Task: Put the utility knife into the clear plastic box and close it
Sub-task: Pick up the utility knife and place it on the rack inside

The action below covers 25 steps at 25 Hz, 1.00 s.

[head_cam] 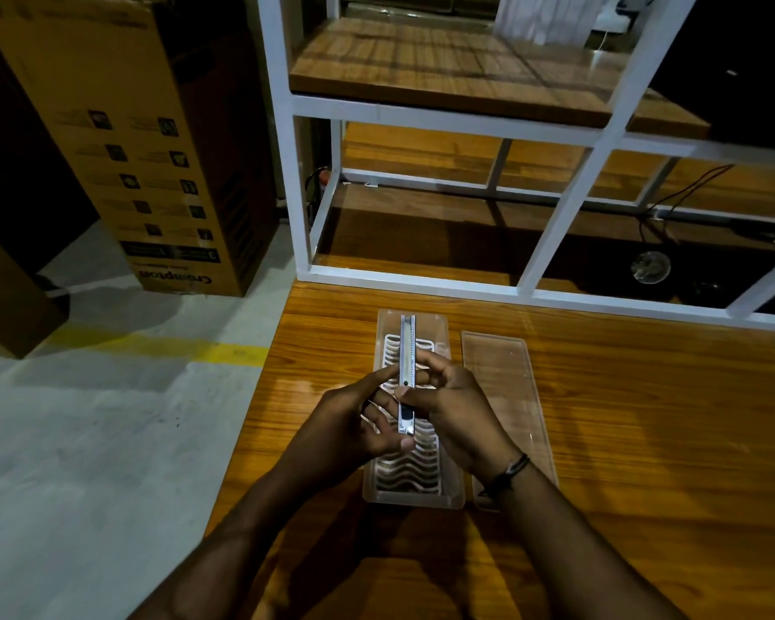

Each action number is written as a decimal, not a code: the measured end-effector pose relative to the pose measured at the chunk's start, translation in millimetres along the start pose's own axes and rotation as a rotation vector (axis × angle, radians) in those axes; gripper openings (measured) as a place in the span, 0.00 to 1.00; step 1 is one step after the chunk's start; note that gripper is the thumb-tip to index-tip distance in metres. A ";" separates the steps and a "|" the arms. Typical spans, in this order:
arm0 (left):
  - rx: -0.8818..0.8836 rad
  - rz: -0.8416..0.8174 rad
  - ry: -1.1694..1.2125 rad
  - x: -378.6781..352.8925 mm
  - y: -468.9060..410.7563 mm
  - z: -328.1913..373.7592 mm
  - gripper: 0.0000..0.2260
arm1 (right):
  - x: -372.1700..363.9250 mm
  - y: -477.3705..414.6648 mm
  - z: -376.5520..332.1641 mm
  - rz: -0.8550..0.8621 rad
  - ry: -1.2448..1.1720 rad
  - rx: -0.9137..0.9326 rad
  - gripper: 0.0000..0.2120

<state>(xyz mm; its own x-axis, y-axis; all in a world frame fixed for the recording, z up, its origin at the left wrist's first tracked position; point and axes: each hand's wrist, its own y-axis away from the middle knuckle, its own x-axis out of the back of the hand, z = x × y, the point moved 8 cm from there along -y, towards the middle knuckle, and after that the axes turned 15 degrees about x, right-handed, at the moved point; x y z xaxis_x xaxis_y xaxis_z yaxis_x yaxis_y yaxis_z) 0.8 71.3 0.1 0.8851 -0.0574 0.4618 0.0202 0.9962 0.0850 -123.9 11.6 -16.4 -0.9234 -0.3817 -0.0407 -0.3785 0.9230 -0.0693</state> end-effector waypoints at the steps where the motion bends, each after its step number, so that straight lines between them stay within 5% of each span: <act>1: -0.012 0.007 -0.033 -0.4 -0.5 0.2 0.41 | -0.6 1.1 -2.8 -0.005 0.002 0.005 0.22; 5: -0.007 0.043 -0.116 6.1 -3.4 -6.8 0.38 | 9.7 7.0 -9.6 0.075 0.183 0.001 0.27; 9: 0.189 0.208 -0.043 27.3 -12.8 -23.2 0.28 | 12.4 14.0 -11.7 0.082 0.580 0.092 0.36; 12: 0.310 0.182 -0.032 24.0 -17.9 -35.2 0.24 | -1.8 10.9 -7.9 0.046 0.809 0.147 0.32; 17: 0.454 0.110 0.155 16.0 -17.1 -48.6 0.17 | -16.7 -0.4 27.7 -0.042 0.986 -0.008 0.22; 25: 0.498 0.083 0.197 12.7 -17.9 -51.7 0.13 | -20.3 -1.6 38.2 -0.098 1.121 -0.175 0.23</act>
<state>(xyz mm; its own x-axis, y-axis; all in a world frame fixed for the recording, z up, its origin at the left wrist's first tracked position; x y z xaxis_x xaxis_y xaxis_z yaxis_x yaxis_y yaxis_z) 35.7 56.1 -41.2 0.9458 0.0818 0.3142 -0.2340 0.8426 0.4851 -102.1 16.1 -53.5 -0.3937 -0.2750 0.8771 -0.3745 0.9194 0.1202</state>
